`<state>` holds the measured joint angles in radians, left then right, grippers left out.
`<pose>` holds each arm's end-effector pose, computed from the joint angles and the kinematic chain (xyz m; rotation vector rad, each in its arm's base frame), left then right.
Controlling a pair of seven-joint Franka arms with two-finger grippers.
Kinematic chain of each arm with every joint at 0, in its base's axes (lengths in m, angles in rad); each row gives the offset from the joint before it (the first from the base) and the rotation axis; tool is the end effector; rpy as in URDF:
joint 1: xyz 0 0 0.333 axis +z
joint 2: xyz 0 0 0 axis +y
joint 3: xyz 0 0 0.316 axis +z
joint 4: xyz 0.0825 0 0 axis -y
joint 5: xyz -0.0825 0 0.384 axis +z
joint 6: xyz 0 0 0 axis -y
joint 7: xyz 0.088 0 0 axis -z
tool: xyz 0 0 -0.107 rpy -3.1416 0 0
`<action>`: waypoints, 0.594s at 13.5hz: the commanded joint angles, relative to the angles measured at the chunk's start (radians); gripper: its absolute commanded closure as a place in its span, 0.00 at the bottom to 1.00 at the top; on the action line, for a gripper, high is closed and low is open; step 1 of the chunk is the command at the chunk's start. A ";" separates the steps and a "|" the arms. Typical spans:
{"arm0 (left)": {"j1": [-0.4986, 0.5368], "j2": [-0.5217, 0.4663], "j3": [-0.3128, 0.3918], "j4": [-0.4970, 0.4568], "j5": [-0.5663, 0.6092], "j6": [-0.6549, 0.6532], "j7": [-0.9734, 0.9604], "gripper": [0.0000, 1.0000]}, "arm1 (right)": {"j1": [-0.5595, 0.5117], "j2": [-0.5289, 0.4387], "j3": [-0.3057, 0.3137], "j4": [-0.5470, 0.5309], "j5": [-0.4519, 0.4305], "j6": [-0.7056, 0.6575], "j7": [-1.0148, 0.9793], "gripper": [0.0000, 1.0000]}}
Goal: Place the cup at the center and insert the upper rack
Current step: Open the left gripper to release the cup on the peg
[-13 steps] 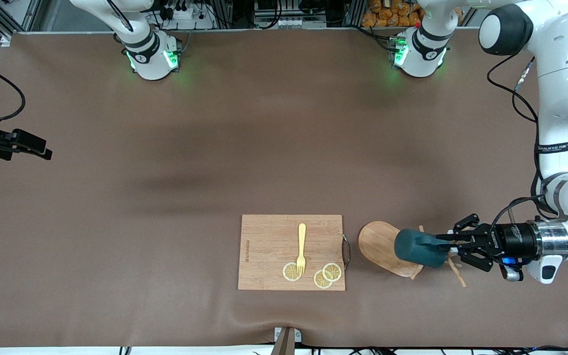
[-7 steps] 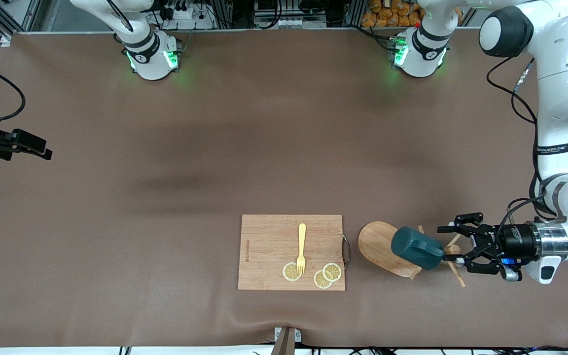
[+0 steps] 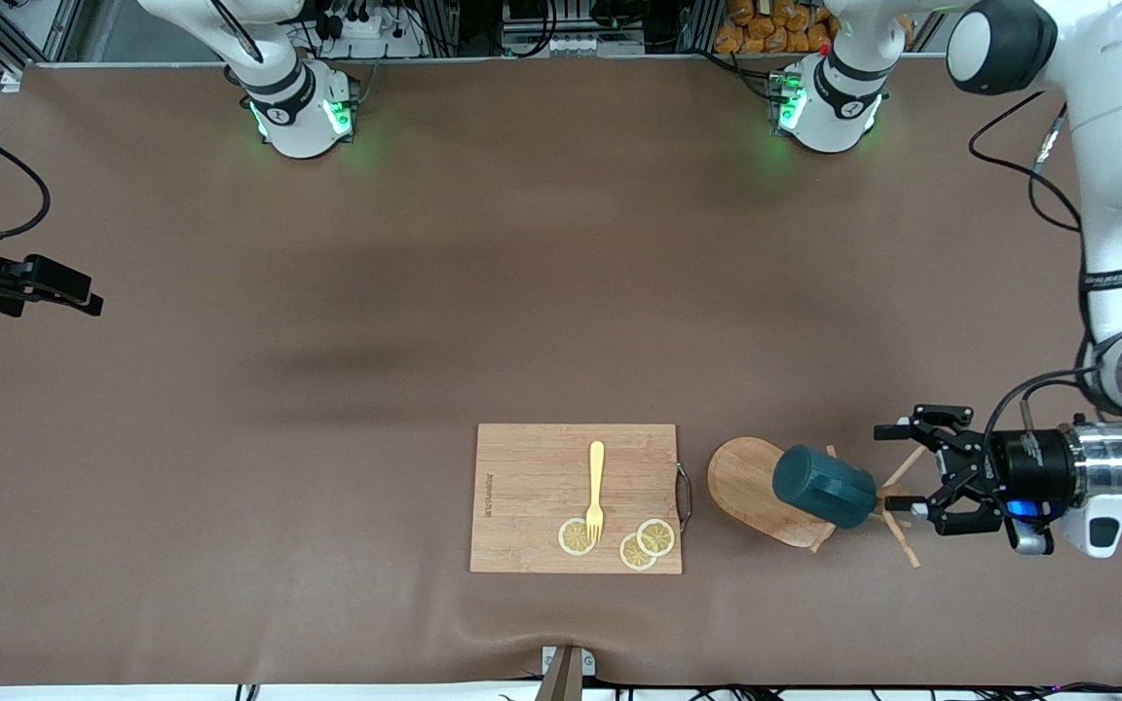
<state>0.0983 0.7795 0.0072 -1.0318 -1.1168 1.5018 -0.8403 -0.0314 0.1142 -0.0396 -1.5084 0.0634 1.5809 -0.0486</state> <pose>0.7463 -0.0249 0.4207 1.8024 1.0470 -0.7717 0.5883 -0.0338 0.5897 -3.0796 0.0373 0.0586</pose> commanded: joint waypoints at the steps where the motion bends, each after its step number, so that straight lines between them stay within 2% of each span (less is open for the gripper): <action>1: -0.063 -0.117 0.016 -0.025 0.199 -0.003 0.032 0.00 | 0.001 0.010 -0.002 0.024 0.012 -0.015 0.001 0.00; 5: -0.112 -0.242 0.010 -0.045 0.452 -0.003 0.114 0.00 | 0.002 0.010 -0.002 0.024 0.012 -0.015 0.001 0.00; 8: -0.173 -0.379 0.008 -0.161 0.661 -0.003 0.289 0.00 | 0.001 0.010 -0.003 0.024 0.013 -0.015 0.001 0.00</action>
<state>-0.0402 0.5179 0.0066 -1.0631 -0.5539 1.4890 -0.6558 -0.0311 0.1145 -0.0391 -1.5077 0.0634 1.5806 -0.0486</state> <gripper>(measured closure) 0.000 0.000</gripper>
